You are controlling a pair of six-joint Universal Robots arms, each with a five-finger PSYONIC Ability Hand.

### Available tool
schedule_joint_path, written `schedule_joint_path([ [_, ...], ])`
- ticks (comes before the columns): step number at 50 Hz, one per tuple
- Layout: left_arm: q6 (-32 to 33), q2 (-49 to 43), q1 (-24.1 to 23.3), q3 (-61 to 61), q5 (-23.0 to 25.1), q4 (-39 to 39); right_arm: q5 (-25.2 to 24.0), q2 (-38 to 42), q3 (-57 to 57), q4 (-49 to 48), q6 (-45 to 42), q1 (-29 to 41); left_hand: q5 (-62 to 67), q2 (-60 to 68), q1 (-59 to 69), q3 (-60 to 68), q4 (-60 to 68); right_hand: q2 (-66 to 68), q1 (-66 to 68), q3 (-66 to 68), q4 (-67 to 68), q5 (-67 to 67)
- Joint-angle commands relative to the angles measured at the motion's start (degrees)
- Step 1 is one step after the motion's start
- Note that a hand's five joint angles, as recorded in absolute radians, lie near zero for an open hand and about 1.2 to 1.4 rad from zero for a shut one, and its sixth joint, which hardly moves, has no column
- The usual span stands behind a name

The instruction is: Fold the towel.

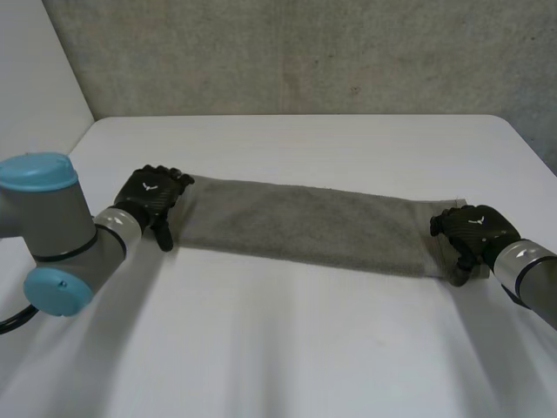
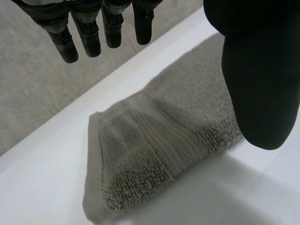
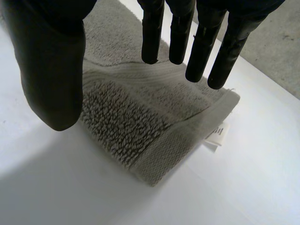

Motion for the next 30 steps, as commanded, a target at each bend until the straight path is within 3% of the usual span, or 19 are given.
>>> schedule_joint_path([
  [1,-4.4,1.9,0.1,-2.1,-0.3,2.7,1.0,0.9,-0.2,-1.7,-0.1,-0.2,-1.0,1.2,0.9,1.2,1.2,5.2,4.8,5.0,4.6,3.7],
  [4,-6.4,2.8,0.5,-2.5,-0.3,3.0,2.1,2.1,-0.5,-2.5,-1.0,-0.2,-1.0,1.2,0.9,1.2,1.2,11.0,10.5,10.7,10.4,9.5],
  [5,-6.4,2.8,0.5,-2.5,-0.3,3.0,2.5,2.5,-0.7,-2.5,-1.9,-0.4,-1.0,1.2,0.9,1.2,1.2,18.5,18.0,18.2,17.9,17.0],
  [6,-7.6,3.4,0.6,-2.8,-0.3,3.2,2.8,2.8,-0.7,-2.5,-3.0,-0.6,-1.0,1.2,0.9,1.2,1.2,36.0,35.6,35.8,35.4,34.5],
  [7,-8.7,3.9,0.7,-2.8,-0.3,3.3,2.8,2.8,-0.7,-2.5,-3.0,-0.6,-1.0,1.2,0.9,1.2,1.2,36.2,35.7,35.9,35.6,34.7],
  [8,-8.7,3.9,0.7,-2.9,-0.3,3.3,3.0,2.8,-1.0,-2.5,-4.5,-0.9,-1.0,1.2,0.9,1.2,1.2,52.8,52.4,52.6,52.3,51.3],
  [9,-9.7,4.4,0.9,-2.9,-0.3,3.3,3.1,2.8,-1.2,-2.5,-6.4,-1.6,-1.1,1.0,0.8,1.0,1.0,55.0,54.5,54.7,54.4,53.4],
  [22,-12.5,9.4,2.5,-5.1,-0.5,3.6,3.6,0.2,-6.7,-1.8,-18.7,-12.8,-1.6,0.5,0.3,0.5,0.5,55.0,54.5,54.7,54.4,53.5],
  [27,-12.5,11.2,2.4,-6.3,-0.5,3.8,5.5,0.3,-11.8,-1.7,-19.7,-12.7,-1.6,0.5,0.3,0.5,0.5,55.0,54.5,54.7,54.4,53.5],
  [30,-12.5,11.6,2.3,-6.4,-0.5,4.1,6.9,0.1,-15.2,-1.7,-19.6,-9.1,-1.6,0.5,0.3,0.5,0.5,55.0,54.5,54.7,54.4,53.5],
])
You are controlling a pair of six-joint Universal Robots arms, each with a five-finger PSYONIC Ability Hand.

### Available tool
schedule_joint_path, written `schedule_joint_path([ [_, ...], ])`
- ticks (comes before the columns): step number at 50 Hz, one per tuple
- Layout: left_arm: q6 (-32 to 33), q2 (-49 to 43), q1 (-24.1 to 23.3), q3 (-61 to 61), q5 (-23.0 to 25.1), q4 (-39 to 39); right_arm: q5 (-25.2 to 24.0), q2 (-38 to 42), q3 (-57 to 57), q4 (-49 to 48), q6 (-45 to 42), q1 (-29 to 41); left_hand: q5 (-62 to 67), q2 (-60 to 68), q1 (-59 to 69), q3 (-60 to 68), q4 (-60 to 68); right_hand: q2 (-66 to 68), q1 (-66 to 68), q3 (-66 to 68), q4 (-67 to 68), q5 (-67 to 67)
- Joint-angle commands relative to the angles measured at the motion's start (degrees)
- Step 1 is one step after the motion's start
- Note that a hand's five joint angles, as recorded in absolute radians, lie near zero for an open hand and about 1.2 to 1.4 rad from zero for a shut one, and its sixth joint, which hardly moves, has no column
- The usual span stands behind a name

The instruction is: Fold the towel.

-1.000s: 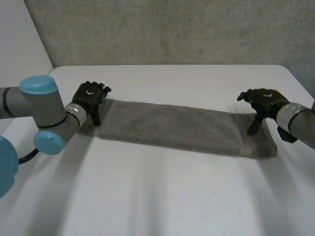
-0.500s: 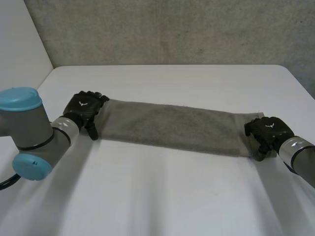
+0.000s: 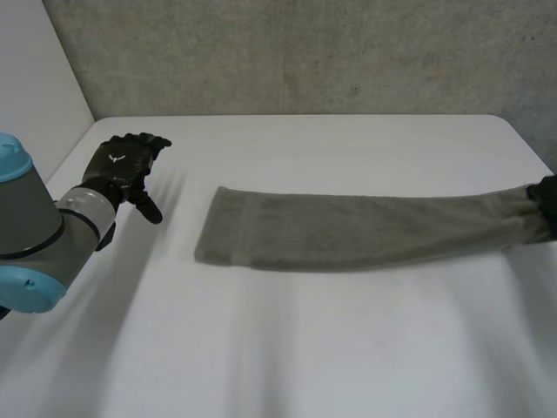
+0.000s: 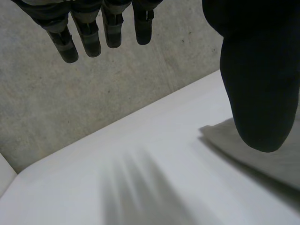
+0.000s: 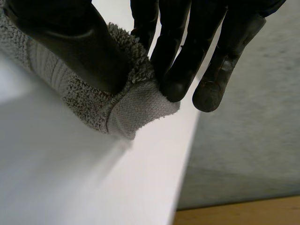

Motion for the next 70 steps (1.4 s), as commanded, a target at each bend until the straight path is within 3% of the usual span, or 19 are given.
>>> schedule_joint_path([
  [1,0.1,1.5,-0.2,-0.9,0.0,0.4,2.8,0.0,-8.3,-0.1,-0.2,8.1,-1.6,0.5,0.3,0.5,0.5,4.2,4.8,4.6,3.8,3.8],
  [2,0.1,1.5,-0.4,-0.9,0.0,0.4,2.8,0.0,-8.3,-0.1,-0.2,8.1,-1.6,0.5,0.3,0.5,0.5,4.2,4.8,4.6,3.8,3.8],
  [4,0.1,1.5,-0.4,-0.9,0.0,0.4,2.7,0.0,-11.7,-0.6,-0.2,17.3,-1.6,0.5,0.3,0.5,0.5,4.2,4.8,4.6,3.8,3.8],
  [5,0.1,1.5,-0.4,-0.9,0.0,0.4,2.7,0.0,-11.7,-0.6,-0.2,17.4,-1.6,0.5,0.3,0.5,0.5,4.2,4.8,4.6,3.8,3.8],
  [7,0.1,1.5,-0.4,-1.0,0.0,0.4,2.5,0.8,-14.0,-0.9,-0.4,24.9,-1.6,0.5,0.3,0.5,0.5,4.2,4.8,4.6,3.8,3.8],
  [10,0.1,1.5,-0.5,-1.3,0.0,0.5,2.0,2.1,-15.0,-1.2,-0.8,29.0,-1.6,0.5,0.3,0.5,0.5,4.2,4.8,4.6,3.8,3.8],
  [12,0.1,1.5,-0.6,-1.3,0.0,0.5,1.1,7.7,-19.1,-3.0,-1.6,38.9,-1.6,0.5,0.3,0.5,0.5,4.2,4.8,4.6,3.8,3.8],
  [13,0.1,1.4,-0.6,-1.4,0.1,0.8,1.1,7.7,-19.1,-3.0,-1.7,38.9,-1.6,0.5,0.3,0.5,0.5,4.2,4.8,4.6,3.8,3.8],
  [15,0.1,1.3,-0.7,-1.4,0.1,1.1,0.8,13.3,-22.4,-3.7,-2.8,46.0,-1.6,0.5,0.3,0.5,0.5,4.2,4.8,4.6,3.8,3.8],
  [23,0.2,0.8,-0.8,-1.8,0.1,2.0,-1.4,25.0,-28.3,-4.1,-5.2,54.6,-1.6,0.5,0.3,0.5,0.5,4.2,4.8,4.6,3.8,3.8],
  [46,0.4,0.0,-2.7,-0.7,0.0,3.4,-7.3,32.8,-37.3,-6.4,-3.6,57.5,-1.7,0.4,0.2,0.5,0.5,4.2,4.8,4.6,3.8,3.8],
  [47,0.4,-0.3,-3.1,-0.6,0.0,3.4,-7.1,33.1,-37.0,-5.3,-3.5,57.6,-1.6,0.5,0.3,0.5,0.5,-5.1,-4.5,-4.7,-5.4,-5.5],
  [48,0.4,-0.3,-3.5,-0.5,0.0,3.5,-7.1,33.1,-37.0,-5.2,-3.5,57.6,-1.7,0.4,0.2,0.5,0.5,-5.1,-4.6,-4.8,-5.5,-5.6],
  [49,0.4,-0.4,-3.9,-0.4,0.0,3.5,-7.0,33.1,-36.3,-4.2,-3.5,57.5,-1.7,0.4,0.2,0.5,0.5,-39.6,-39.1,-39.3,-40.0,-40.0],
  [50,0.4,-0.4,-3.9,-0.4,0.0,3.5,-6.8,32.7,-35.2,-3.9,-3.2,57.3,-1.7,0.4,0.2,0.5,0.5,-65.8,-65.2,-65.4,-66.2,-66.2],
  [51,0.4,-0.4,-4.2,-0.4,0.0,3.5,-6.8,32.7,-35.2,-3.9,-3.2,57.3,-1.7,0.4,0.2,0.5,0.5,-65.8,-65.2,-65.4,-66.2,-66.2],
  [57,0.4,-1.4,-5.6,-0.2,0.0,5.4,-2.3,23.6,-27.3,-3.7,1.4,56.0,-1.7,0.4,0.2,0.5,0.5,-65.8,-65.2,-65.4,-66.2,-66.2],
  [61,0.5,-2.6,-7.4,0.5,0.0,6.1,0.7,10.8,-17.6,-3.9,14.2,53.6,-1.7,0.4,0.2,0.5,0.5,-65.8,-65.2,-65.4,-66.2,-66.2],
  [70,0.7,-8.9,-12.2,4.4,-0.3,6.0,0.8,-2.2,-4.1,-3.1,26.7,44.4,-1.6,0.5,0.3,0.5,0.5,-65.8,-65.2,-65.4,-66.2,-66.2],
])
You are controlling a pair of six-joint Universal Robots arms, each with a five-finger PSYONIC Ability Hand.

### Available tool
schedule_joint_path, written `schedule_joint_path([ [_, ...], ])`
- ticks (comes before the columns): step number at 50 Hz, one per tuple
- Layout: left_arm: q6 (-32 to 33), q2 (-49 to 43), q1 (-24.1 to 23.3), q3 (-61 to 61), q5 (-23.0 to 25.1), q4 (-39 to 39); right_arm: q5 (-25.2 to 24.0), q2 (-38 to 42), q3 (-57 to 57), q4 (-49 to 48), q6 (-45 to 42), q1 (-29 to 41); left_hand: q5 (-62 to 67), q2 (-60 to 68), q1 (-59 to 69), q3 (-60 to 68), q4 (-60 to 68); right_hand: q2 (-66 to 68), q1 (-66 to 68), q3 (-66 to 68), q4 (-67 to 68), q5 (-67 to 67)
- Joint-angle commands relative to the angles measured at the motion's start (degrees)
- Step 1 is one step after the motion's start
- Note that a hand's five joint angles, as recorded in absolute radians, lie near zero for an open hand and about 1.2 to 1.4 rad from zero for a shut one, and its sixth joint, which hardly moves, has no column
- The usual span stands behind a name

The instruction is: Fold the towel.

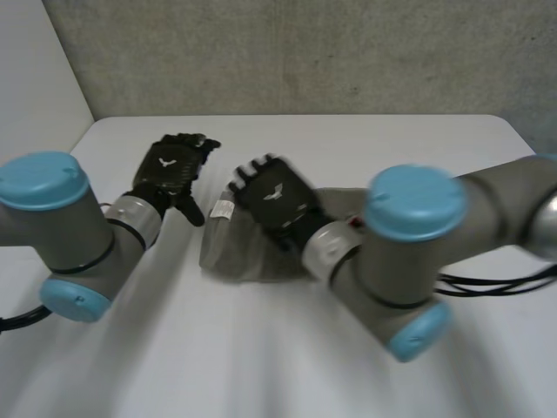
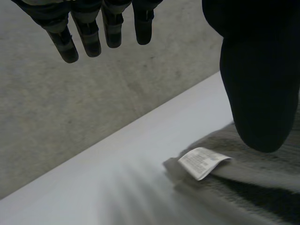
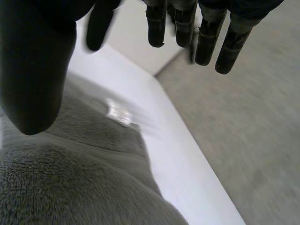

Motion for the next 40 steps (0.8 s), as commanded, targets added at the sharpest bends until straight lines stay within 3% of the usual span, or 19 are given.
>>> schedule_joint_path([
  [1,0.2,-4.7,-3.4,2.9,-0.3,-0.1,-0.2,-10.3,12.7,0.5,10.0,-8.5,-1.6,0.6,0.3,0.5,0.6,-4.1,-3.3,-4.0,-4.9,-3.8],
  [11,0.4,-9.6,-5.9,4.1,-0.3,-0.3,-1.1,-10.7,21.3,0.7,11.0,-17.2,-1.1,1.1,0.8,1.0,1.1,-4.1,-3.3,-4.0,-4.9,-3.8],
  [15,0.4,-10.8,-6.5,4.3,-0.7,-0.1,-0.9,-7.6,21.9,-0.5,11.4,-19.4,-1.0,1.2,1.0,1.2,1.2,7.9,8.7,8.0,7.1,8.2],
  [24,2.8,-12.3,-6.5,5.1,-7.7,-0.4,-0.9,-0.9,20.3,-2.0,11.1,-20.8,-1.0,1.2,1.0,1.2,1.2,13.6,14.4,13.8,12.8,13.9],
  [27,4.0,-12.3,-6.7,4.8,-8.2,-0.4,-0.8,-0.3,20.1,-2.4,11.0,-21.1,-1.1,1.1,0.8,1.0,1.1,21.2,22.0,21.3,20.4,21.5],
  [29,4.2,-12.3,-6.8,4.6,-8.3,-0.5,-0.4,-0.2,19.9,-3.8,10.8,-21.2,-1.1,1.1,0.8,1.0,1.1,41.6,42.4,41.7,40.8,41.9],
  [30,4.2,-11.9,-6.8,4.3,-8.6,-0.5,-0.4,-0.2,19.9,-3.8,10.7,-21.2,-1.1,1.1,0.8,1.0,1.1,41.7,42.5,41.9,40.9,42.0],
  [31,4.2,-11.9,-6.8,4.3,-8.6,-0.5,0.1,-0.2,19.9,-4.7,10.7,-21.1,-1.1,1.1,0.8,1.0,1.1,56.2,57.0,56.3,55.4,56.5],
  [32,4.2,-11.6,-7.1,4.2,-8.6,-0.5,0.1,-0.2,19.9,-4.7,10.7,-21.1,-1.3,0.9,0.7,0.9,0.9,56.3,57.1,56.5,55.6,56.7],
  [33,4.2,-11.6,-7.1,4.2,-8.6,-0.5,0.5,-0.4,20.2,-5.6,10.7,-21.1,-1.3,0.9,0.7,0.9,0.9,65.8,66.6,65.9,65.0,66.1],
  [40,3.6,-5.2,-8.1,1.2,-8.2,-0.7,2.6,-7.5,22.0,-6.8,4.9,-22.6,-1.7,0.5,0.3,0.5,0.5,65.9,66.7,66.0,65.1,66.2],
])
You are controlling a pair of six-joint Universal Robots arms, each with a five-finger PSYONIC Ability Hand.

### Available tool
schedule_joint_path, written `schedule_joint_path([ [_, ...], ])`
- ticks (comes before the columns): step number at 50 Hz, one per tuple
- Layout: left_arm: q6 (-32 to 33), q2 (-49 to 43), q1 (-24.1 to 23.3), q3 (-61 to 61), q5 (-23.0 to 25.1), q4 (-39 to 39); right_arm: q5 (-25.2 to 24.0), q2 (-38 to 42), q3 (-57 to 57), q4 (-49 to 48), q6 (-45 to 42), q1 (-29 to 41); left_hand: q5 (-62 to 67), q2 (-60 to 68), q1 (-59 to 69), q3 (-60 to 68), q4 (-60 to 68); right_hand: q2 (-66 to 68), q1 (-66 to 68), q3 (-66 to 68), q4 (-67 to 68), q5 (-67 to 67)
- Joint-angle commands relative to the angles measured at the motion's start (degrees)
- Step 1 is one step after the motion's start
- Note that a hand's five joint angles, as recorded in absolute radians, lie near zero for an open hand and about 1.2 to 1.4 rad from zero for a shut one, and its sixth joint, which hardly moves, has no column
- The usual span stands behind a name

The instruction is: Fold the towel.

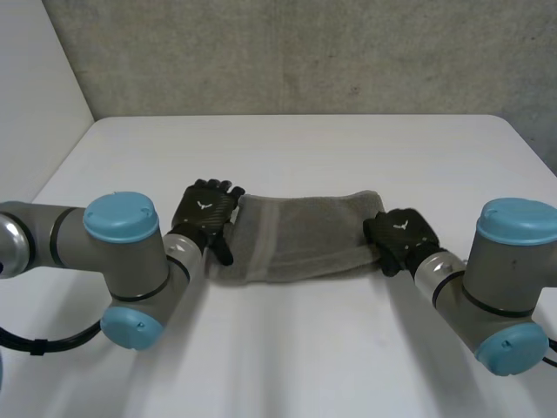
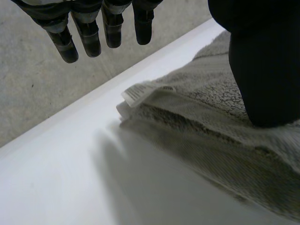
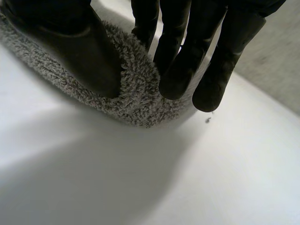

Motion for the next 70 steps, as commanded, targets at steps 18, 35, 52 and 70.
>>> schedule_joint_path([
  [18,-0.9,20.1,0.5,-4.8,0.0,-0.1,-9.8,0.2,-18.9,8.7,-34.9,13.9,-1.6,0.5,0.3,0.5,0.5,10.1,8.2,3.6,3.9,5.0],
  [35,-5.0,19.2,0.2,-5.8,0.3,0.1,-7.0,5.9,-18.7,10.7,-29.8,19.8,-1.6,0.5,0.3,0.5,0.5,-59.9,-61.8,-66.4,-66.1,-65.0],
  [52,-17.9,11.6,-1.5,-1.6,0.7,-0.1,-6.7,-12.0,-8.6,6.7,17.5,6.3,-1.3,0.9,0.6,0.9,0.9,-59.9,-61.8,-66.4,-66.1,-65.0],
  [70,-17.6,0.2,-5.5,0.4,-0.5,-6.4,-6.6,8.4,-18.3,14.0,11.5,6.2,-0.8,1.4,1.2,1.4,1.4,-59.9,-61.8,-66.4,-66.1,-65.0],
])
